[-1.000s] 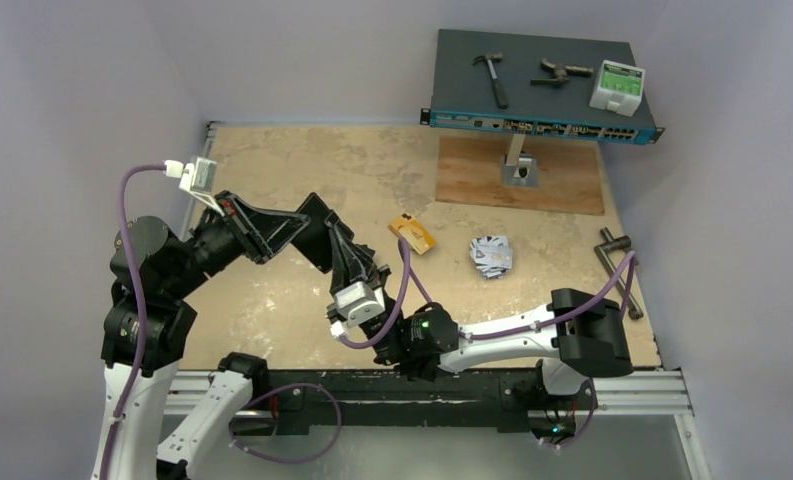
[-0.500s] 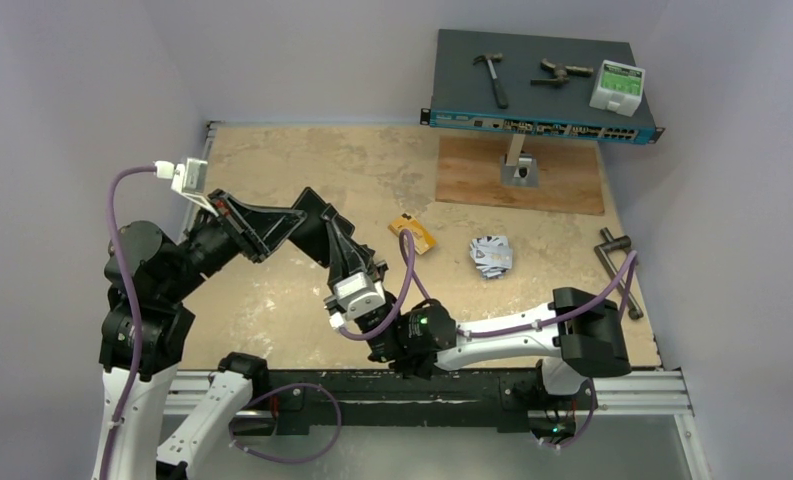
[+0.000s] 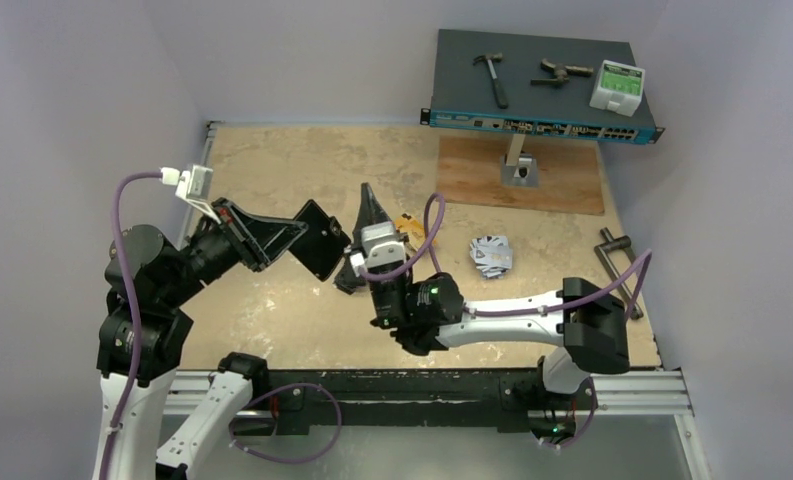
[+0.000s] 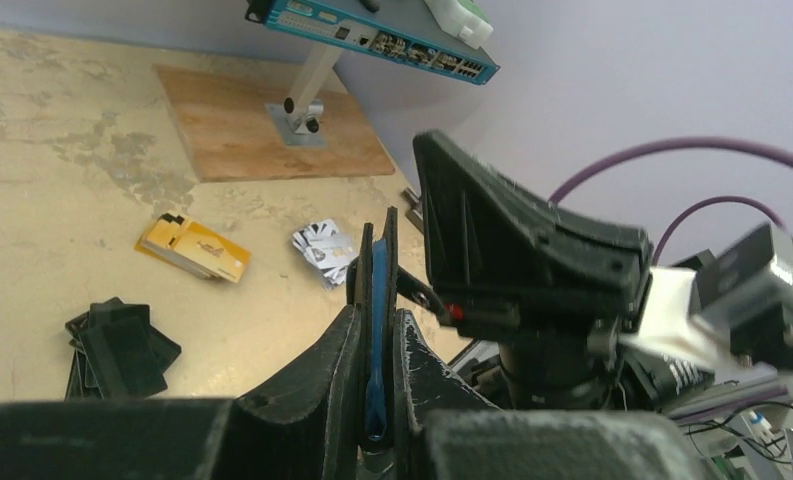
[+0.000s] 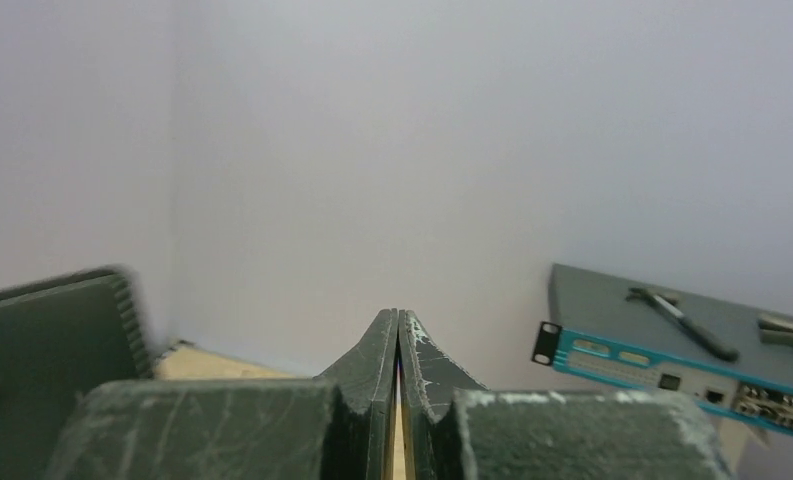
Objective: Put the credit cards into the card holder
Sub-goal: Open the card holder at the center of the board.
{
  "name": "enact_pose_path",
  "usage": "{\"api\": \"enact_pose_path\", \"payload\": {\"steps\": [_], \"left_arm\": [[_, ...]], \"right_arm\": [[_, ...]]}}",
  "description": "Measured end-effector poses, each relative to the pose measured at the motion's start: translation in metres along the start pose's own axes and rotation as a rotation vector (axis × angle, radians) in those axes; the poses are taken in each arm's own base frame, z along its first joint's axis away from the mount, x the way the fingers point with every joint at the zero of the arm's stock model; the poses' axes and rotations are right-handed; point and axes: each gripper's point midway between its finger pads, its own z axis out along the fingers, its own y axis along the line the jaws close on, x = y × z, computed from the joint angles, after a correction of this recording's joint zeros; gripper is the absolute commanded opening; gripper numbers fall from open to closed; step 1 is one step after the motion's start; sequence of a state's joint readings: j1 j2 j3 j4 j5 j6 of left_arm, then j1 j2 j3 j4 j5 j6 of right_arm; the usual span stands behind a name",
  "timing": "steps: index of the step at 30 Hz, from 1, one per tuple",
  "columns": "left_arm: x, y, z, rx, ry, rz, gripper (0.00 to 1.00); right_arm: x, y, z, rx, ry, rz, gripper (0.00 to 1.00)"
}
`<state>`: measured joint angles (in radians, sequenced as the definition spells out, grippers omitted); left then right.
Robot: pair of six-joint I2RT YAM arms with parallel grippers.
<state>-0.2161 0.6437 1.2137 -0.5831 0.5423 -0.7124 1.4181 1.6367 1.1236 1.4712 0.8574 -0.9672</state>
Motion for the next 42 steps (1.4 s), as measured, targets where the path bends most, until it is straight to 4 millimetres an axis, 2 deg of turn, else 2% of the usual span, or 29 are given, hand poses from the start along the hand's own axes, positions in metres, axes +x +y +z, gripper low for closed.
{"api": "enact_pose_path", "payload": {"steps": [3,8,9,11,12,15,16,19,22,24,25,26,27,30,33,36,42], "left_arm": [[0.005,0.000,-0.002,-0.001,0.016,-0.009,0.00],[0.009,0.001,-0.003,-0.002,0.034,-0.017,0.00],[0.009,0.000,-0.003,0.000,0.035,-0.016,0.00],[0.009,0.000,-0.003,0.004,0.039,-0.016,0.00],[0.010,-0.001,-0.003,0.006,0.041,-0.016,0.00],[0.011,0.000,-0.003,0.011,0.043,-0.008,0.00],[0.013,0.001,-0.003,0.014,0.046,-0.004,0.00],[0.021,0.004,-0.001,0.030,0.066,0.006,0.00],[0.029,0.009,0.003,0.043,0.090,0.015,0.00],[0.034,0.013,0.005,0.048,0.107,0.018,0.00],[0.036,0.015,0.006,0.050,0.113,0.023,0.00],[0.037,0.015,0.007,0.052,0.117,0.027,0.00],[0.037,0.016,0.007,0.053,0.117,0.035,0.00],[0.036,0.015,0.007,0.059,0.111,0.058,0.00],[0.035,0.015,0.007,0.063,0.107,0.075,0.00],[0.037,0.018,0.008,0.059,0.114,0.087,0.00],[0.038,0.018,0.008,0.067,0.117,0.089,0.00]], "right_arm": [[0.004,-0.022,0.010,0.079,0.023,0.016,0.00],[0.000,-0.035,0.008,0.117,0.056,0.053,0.00],[0.000,-0.039,0.007,0.116,0.069,0.063,0.05],[0.001,-0.046,0.003,0.087,0.112,0.096,0.28],[-0.001,-0.048,0.002,0.057,0.131,0.114,0.37],[-0.019,-0.060,0.007,-0.094,0.152,0.231,0.58],[-0.027,-0.069,0.009,-0.128,0.153,0.280,0.61],[-0.055,-0.085,0.013,-0.224,0.167,0.411,0.61],[-0.079,-0.073,0.016,-0.334,0.194,0.482,0.61],[-0.079,-0.053,0.011,-0.420,0.231,0.497,0.61],[-0.070,-0.040,0.005,-0.463,0.266,0.488,0.61],[-0.060,-0.028,-0.002,-0.502,0.306,0.475,0.81],[-0.050,-0.018,-0.008,-0.530,0.339,0.463,0.84],[-0.002,0.029,-0.040,-0.637,0.499,0.366,0.84],[0.031,0.060,-0.071,-0.715,0.607,0.277,0.82],[0.044,0.067,-0.082,-0.722,0.647,0.227,0.77],[0.039,0.052,-0.073,-0.655,0.627,0.216,0.73]]}}
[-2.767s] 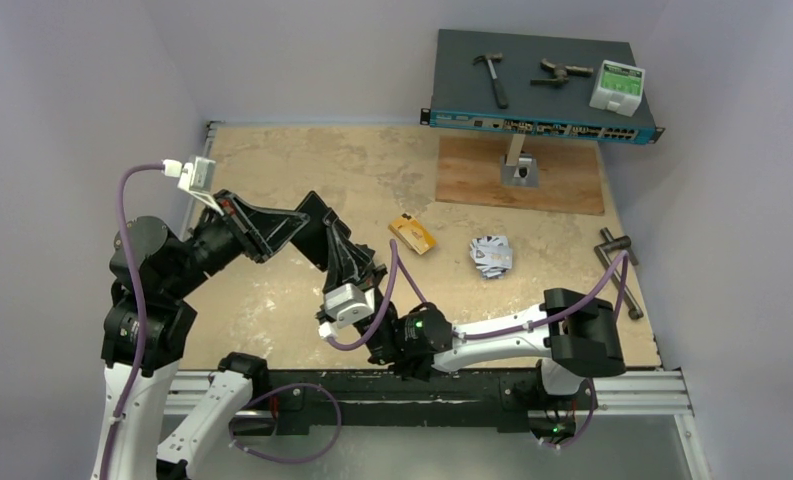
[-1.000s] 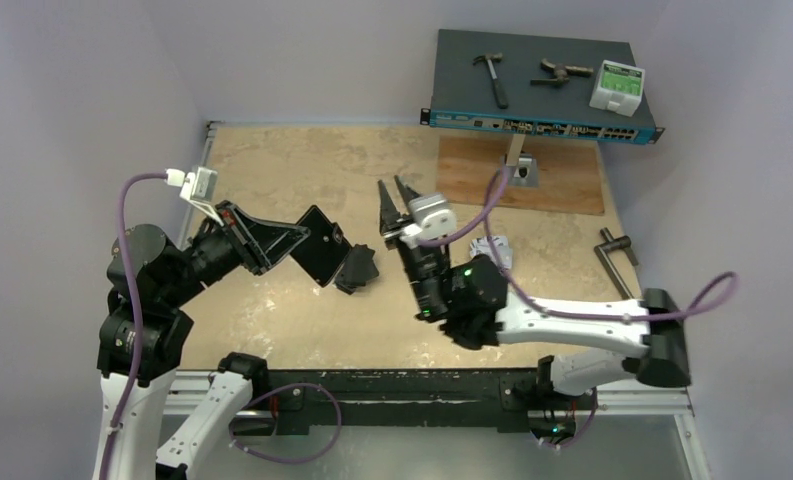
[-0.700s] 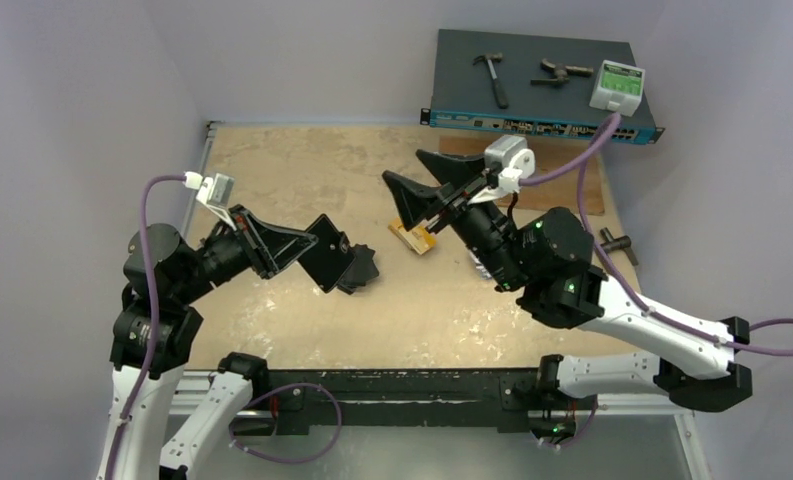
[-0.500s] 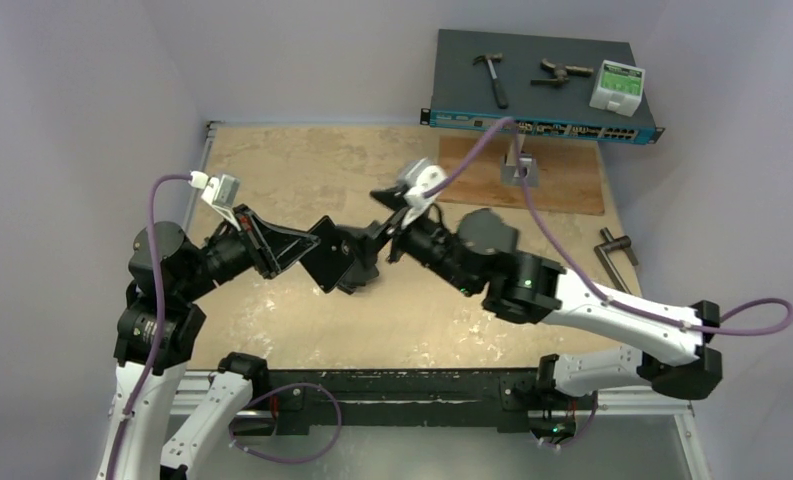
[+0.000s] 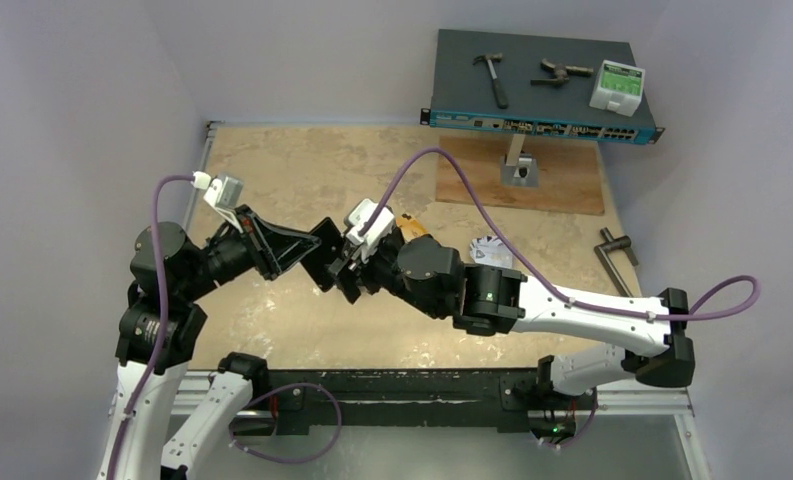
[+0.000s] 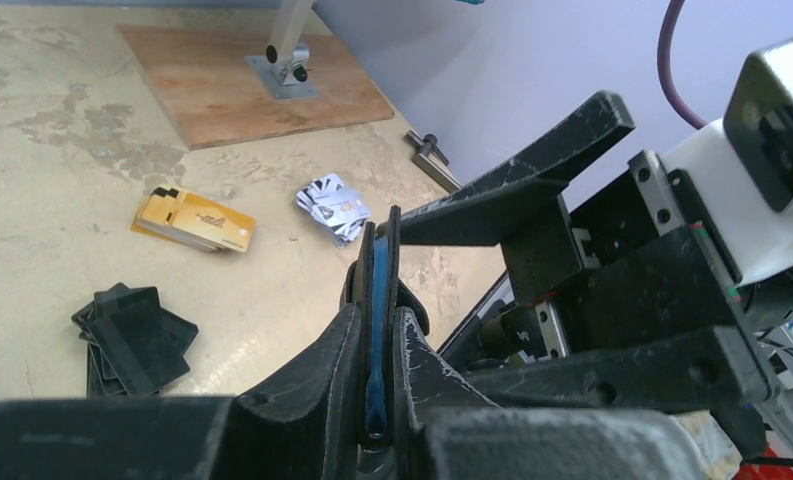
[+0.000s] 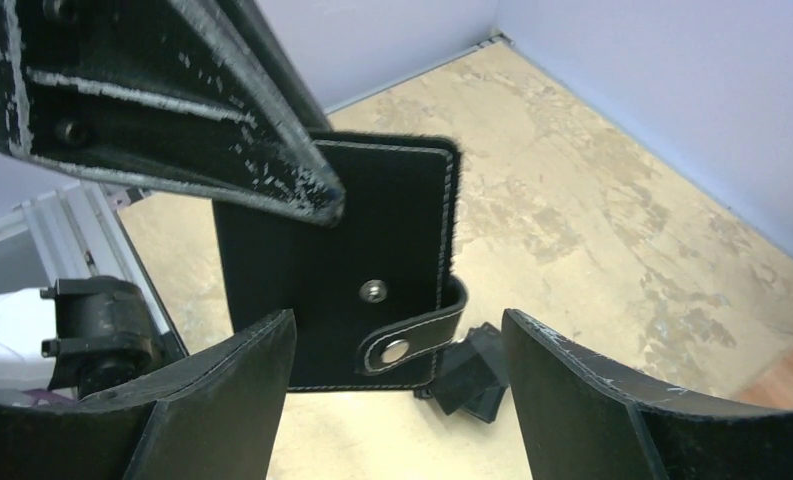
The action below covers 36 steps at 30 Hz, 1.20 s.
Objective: Put the credit cards into the card holder
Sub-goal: Open the card holder at the center of the board.
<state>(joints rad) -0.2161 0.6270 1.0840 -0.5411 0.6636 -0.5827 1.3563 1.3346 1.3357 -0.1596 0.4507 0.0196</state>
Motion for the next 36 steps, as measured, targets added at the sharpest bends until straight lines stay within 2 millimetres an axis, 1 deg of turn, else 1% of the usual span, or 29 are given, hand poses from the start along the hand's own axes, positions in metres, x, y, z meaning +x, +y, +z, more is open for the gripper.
{"api": "enact_pose_path", "payload": {"steps": [4,7,9,11,14,19,23,27,28,29,31,34,35,36], "left_arm": [[0.002,-0.004,-0.001,0.020,0.009,0.001,0.00],[0.003,-0.007,-0.002,0.033,0.016,-0.005,0.00],[0.003,-0.008,-0.002,0.040,0.019,-0.006,0.00],[0.004,-0.008,-0.002,0.042,0.021,-0.009,0.00],[0.004,-0.009,-0.002,0.045,0.023,-0.016,0.00],[0.004,-0.010,-0.002,0.047,0.025,-0.024,0.00],[0.005,-0.011,-0.002,0.052,0.027,-0.029,0.00],[0.005,-0.012,-0.002,0.056,0.029,-0.032,0.00],[0.005,-0.012,-0.002,0.058,0.030,-0.033,0.00],[0.005,-0.013,-0.002,0.060,0.030,-0.034,0.00],[0.005,-0.013,-0.002,0.060,0.029,-0.038,0.00],[0.004,-0.014,-0.002,0.062,0.028,-0.038,0.00],[0.004,-0.014,-0.002,0.063,0.028,-0.039,0.00],[0.004,-0.014,-0.003,0.064,0.028,-0.042,0.00]], "right_arm": [[-0.014,-0.010,-0.007,0.032,-0.040,-0.002,0.67],[-0.021,-0.017,-0.010,0.051,-0.057,-0.009,0.61],[-0.023,-0.021,-0.010,0.065,-0.062,-0.014,0.58],[-0.022,-0.023,-0.010,0.071,-0.059,-0.017,0.53],[-0.020,-0.026,-0.009,0.076,-0.050,-0.025,0.51],[-0.015,-0.027,-0.010,0.077,-0.028,-0.038,0.42],[-0.011,-0.030,-0.010,0.083,-0.010,-0.046,0.41],[-0.006,-0.035,-0.010,0.093,0.011,-0.054,0.32],[-0.005,-0.036,-0.010,0.094,0.014,-0.056,0.31],[-0.004,-0.037,-0.010,0.096,0.017,-0.056,0.31],[-0.004,-0.038,-0.010,0.098,0.018,-0.055,0.36],[-0.004,-0.040,-0.009,0.093,0.023,-0.056,0.35],[-0.005,-0.039,-0.009,0.089,0.023,-0.056,0.37],[-0.005,-0.040,-0.010,0.088,0.023,-0.056,0.43]]}}
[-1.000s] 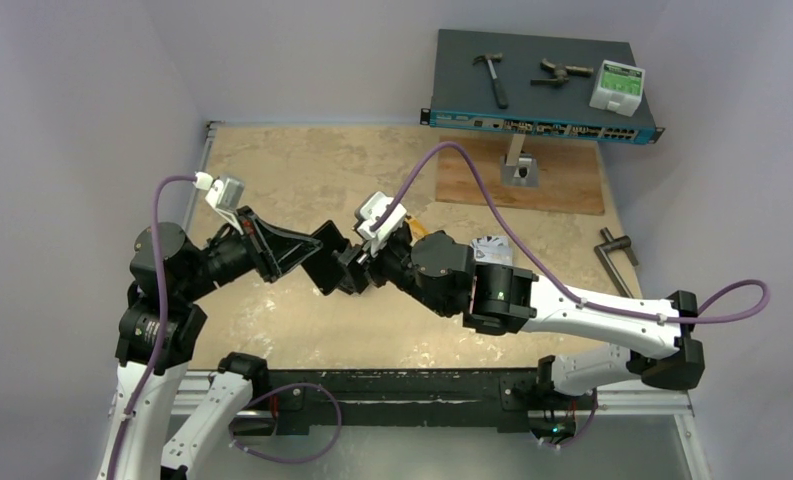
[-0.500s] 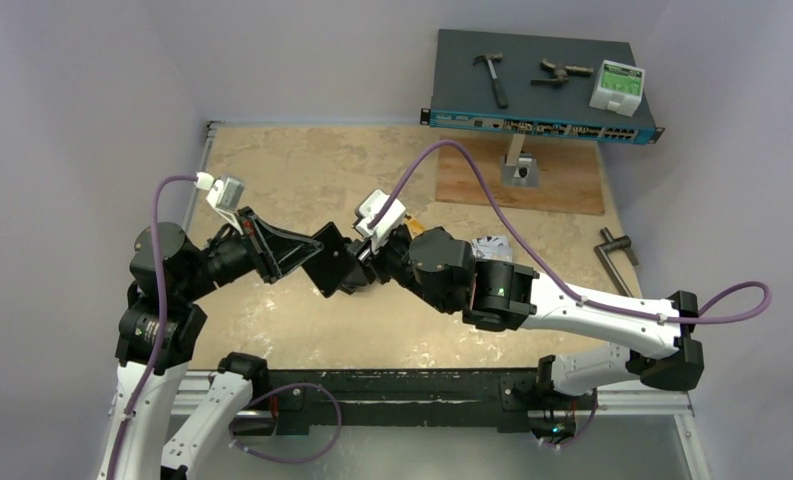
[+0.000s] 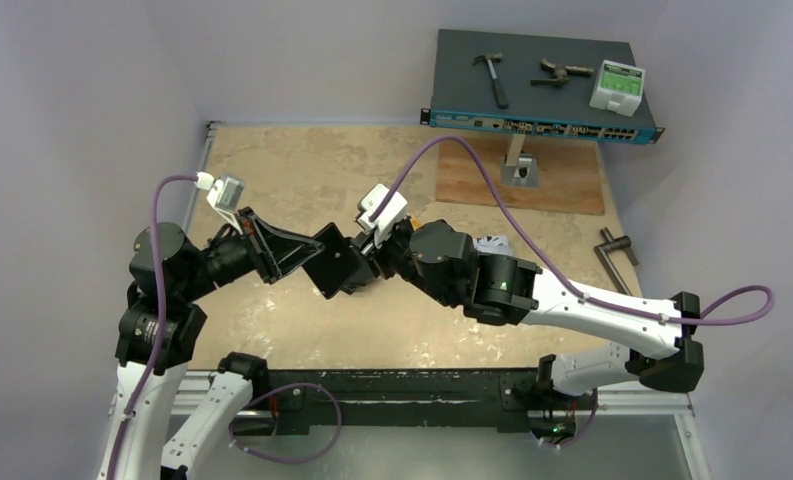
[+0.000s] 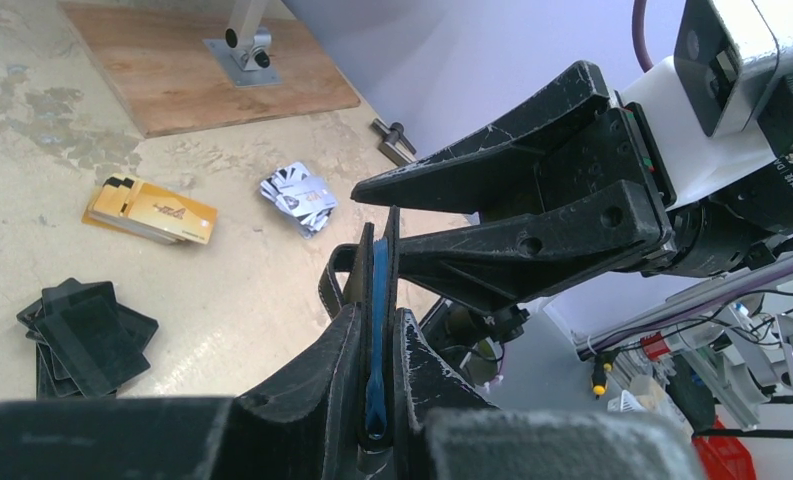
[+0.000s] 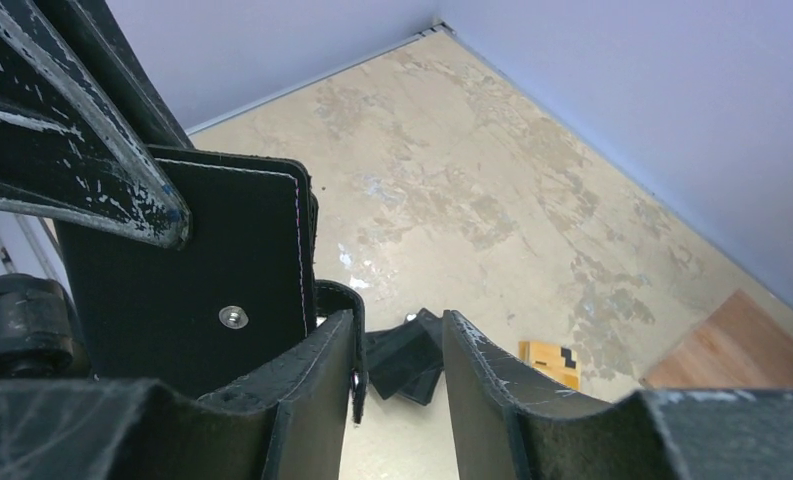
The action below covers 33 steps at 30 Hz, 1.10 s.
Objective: Put the credit cards into the card holder
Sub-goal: Open the card holder at the center of the board.
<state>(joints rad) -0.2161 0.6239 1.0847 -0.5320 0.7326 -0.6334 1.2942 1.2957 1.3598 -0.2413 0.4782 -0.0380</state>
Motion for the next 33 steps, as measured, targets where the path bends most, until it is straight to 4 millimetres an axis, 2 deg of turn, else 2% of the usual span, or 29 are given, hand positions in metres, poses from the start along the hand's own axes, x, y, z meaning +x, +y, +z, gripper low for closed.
{"api": "enact_pose_path", "payload": {"steps": [2,6,11,15,16,17,18,29,30,32,33], "left_arm": [[0.000,0.000,0.000,0.001,0.001,-0.002,0.00],[0.001,-0.001,0.000,0.005,0.002,-0.002,0.00],[0.001,-0.001,0.000,0.007,0.003,-0.002,0.00],[0.000,-0.002,-0.001,0.008,0.001,0.000,0.00],[0.000,-0.002,-0.001,0.009,0.001,0.001,0.00],[0.000,-0.002,-0.001,0.009,0.000,0.002,0.00],[-0.001,-0.002,0.000,0.010,-0.002,0.003,0.00],[0.000,-0.008,-0.001,0.042,0.007,0.015,0.00],[0.000,-0.009,-0.001,0.049,0.009,0.017,0.06],[0.001,-0.011,0.000,0.071,0.018,0.022,0.42],[0.002,-0.012,0.001,0.086,0.025,0.024,0.56]], "right_arm": [[-0.002,0.000,0.000,-0.004,-0.004,0.002,0.48],[0.000,0.000,0.000,-0.013,0.004,-0.001,0.43],[0.003,0.000,0.000,-0.021,0.015,0.001,0.21],[0.002,0.001,0.000,-0.044,0.013,0.015,0.14],[0.002,0.002,0.000,-0.053,0.014,0.017,0.10],[0.002,0.001,0.000,-0.058,0.013,0.020,0.02],[0.002,0.002,0.000,-0.067,0.014,0.022,0.00],[0.004,0.006,-0.005,-0.138,0.027,0.068,0.00],[0.004,0.005,-0.008,-0.142,0.027,0.072,0.00],[0.005,0.006,-0.012,-0.153,0.029,0.082,0.00],[0.007,0.007,-0.014,-0.162,0.033,0.088,0.00]]}}
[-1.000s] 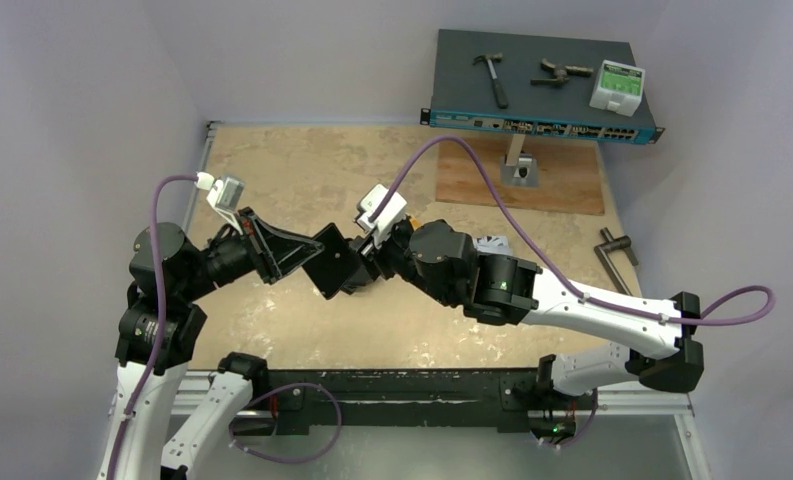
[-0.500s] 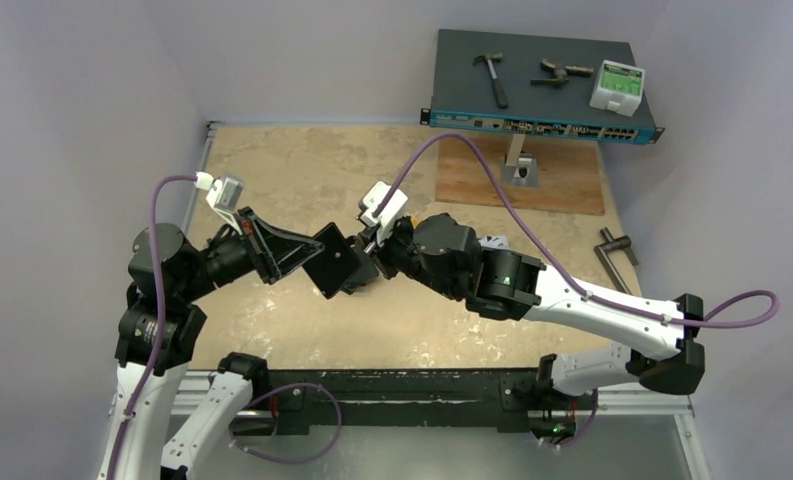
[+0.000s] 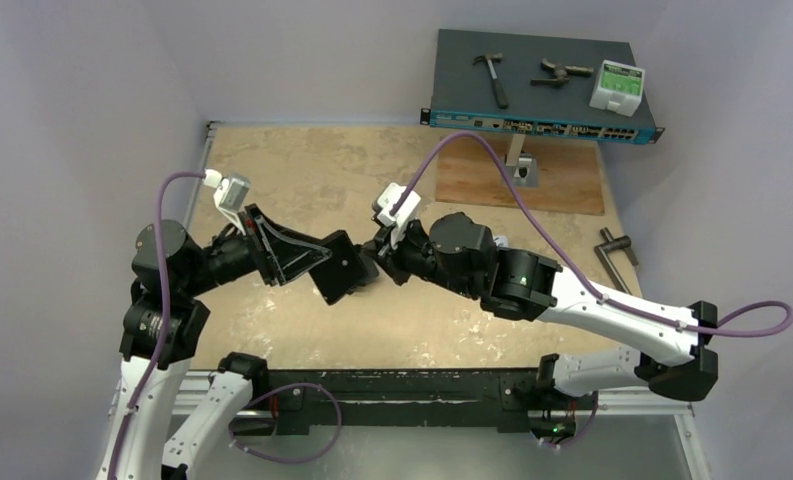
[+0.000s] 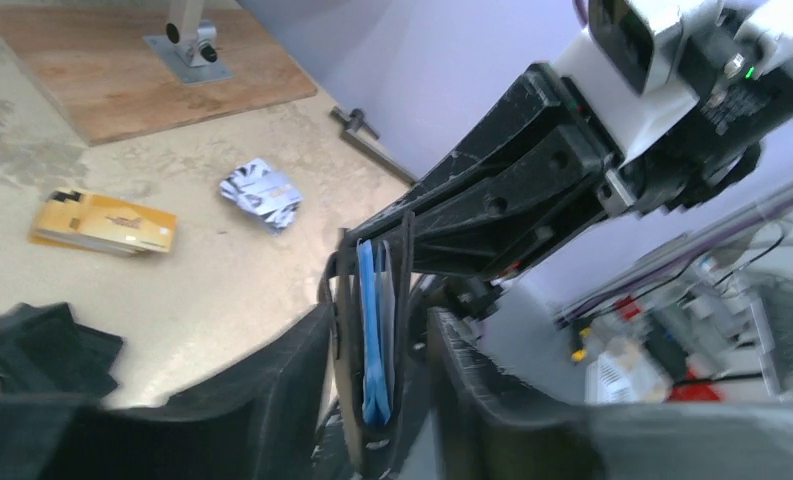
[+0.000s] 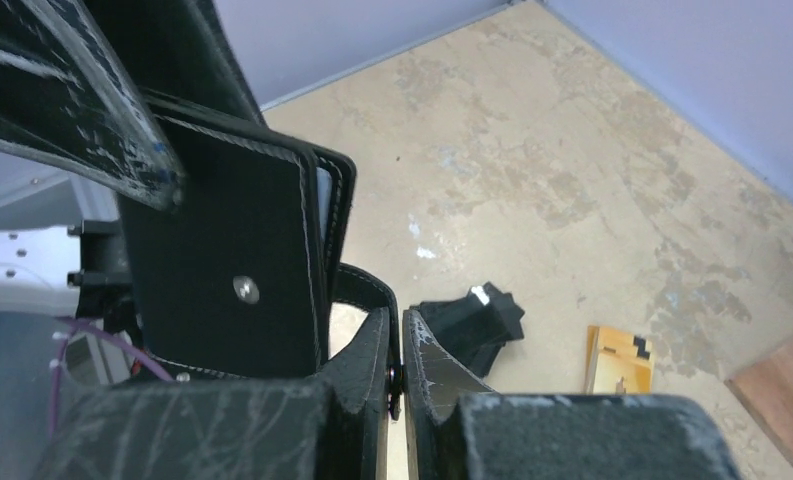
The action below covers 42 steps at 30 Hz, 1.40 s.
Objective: Put the credit cards into the card holder
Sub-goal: Open the card holder at the center of the board.
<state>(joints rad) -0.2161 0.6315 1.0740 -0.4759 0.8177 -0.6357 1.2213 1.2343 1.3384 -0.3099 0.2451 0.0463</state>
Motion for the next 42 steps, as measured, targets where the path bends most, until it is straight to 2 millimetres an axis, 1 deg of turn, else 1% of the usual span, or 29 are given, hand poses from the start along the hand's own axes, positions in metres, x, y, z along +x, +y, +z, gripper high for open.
{"api": "enact_pose_path", "payload": {"steps": [1,2,3,4,7,9,11,14,15,17,19,22,25,27,29,32,34,35,37,39,42], "left_arm": [[0.001,0.000,0.001,0.012,0.007,0.006,0.65],[0.003,0.001,0.003,0.023,0.016,0.010,0.79],[0.005,0.003,0.005,0.031,0.025,0.012,0.89],[0.007,0.006,0.006,0.033,0.036,0.017,0.93],[0.018,0.023,0.012,0.012,0.069,0.031,0.97],[0.027,0.039,0.016,-0.018,0.099,0.055,0.99],[0.037,0.057,0.018,-0.060,0.133,0.078,1.00],[0.048,0.077,0.020,-0.101,0.177,0.125,1.00],[0.052,0.083,0.021,-0.110,0.192,0.143,1.00],[0.061,0.092,0.020,-0.115,0.221,0.179,1.00],[0.073,0.096,0.016,-0.095,0.255,0.230,1.00],[0.092,0.090,0.007,-0.030,0.310,0.327,1.00],[0.109,0.078,-0.004,0.045,0.343,0.424,1.00],[0.114,0.071,-0.010,0.076,0.343,0.471,1.00],[0.117,0.065,-0.015,0.097,0.336,0.509,1.00],[0.119,0.063,-0.018,0.112,0.331,0.540,1.00],[0.123,0.065,-0.019,0.117,0.335,0.545,1.00],[0.126,0.066,-0.019,0.116,0.340,0.542,1.00],[0.128,0.067,-0.020,0.116,0.347,0.538,1.00],[0.129,0.067,-0.020,0.118,0.348,0.538,1.00],[0.130,0.066,-0.019,0.126,0.354,0.536,1.00]], "right_arm": [[0.003,0.001,-0.002,-0.005,0.007,0.006,0.00],[0.007,0.001,-0.004,-0.010,0.020,0.013,0.00],[0.012,0.002,-0.006,-0.014,0.034,0.020,0.00],[0.016,0.003,-0.007,-0.021,0.048,0.028,0.00],[0.034,0.005,-0.011,-0.020,0.110,0.073,0.00],[0.050,0.004,-0.014,-0.010,0.157,0.105,0.00],[0.071,0.004,-0.016,0.002,0.219,0.129,0.00],[0.114,0.004,-0.021,0.031,0.347,0.163,0.00],[0.125,0.004,-0.021,0.038,0.381,0.168,0.00],[0.152,0.007,-0.021,0.049,0.476,0.181,0.00],[0.178,0.010,-0.018,0.060,0.573,0.187,0.00],[0.209,0.018,-0.017,0.054,0.697,0.201,0.00],[0.226,0.031,-0.018,0.015,0.779,0.240,0.00],[0.224,0.039,-0.016,-0.027,0.796,0.289,0.00],[0.214,0.046,-0.011,-0.076,0.786,0.348,0.00],[0.203,0.032,0.004,-0.096,0.736,0.478,0.00],[0.207,0.019,0.011,-0.104,0.711,0.581,0.00],[0.212,0.013,0.013,-0.105,0.707,0.625,0.00],[0.231,-0.001,0.014,-0.098,0.709,0.743,0.00],[0.255,-0.013,0.010,-0.076,0.734,0.855,0.00],[0.284,-0.025,0.003,-0.038,0.781,0.971,0.00]]}}
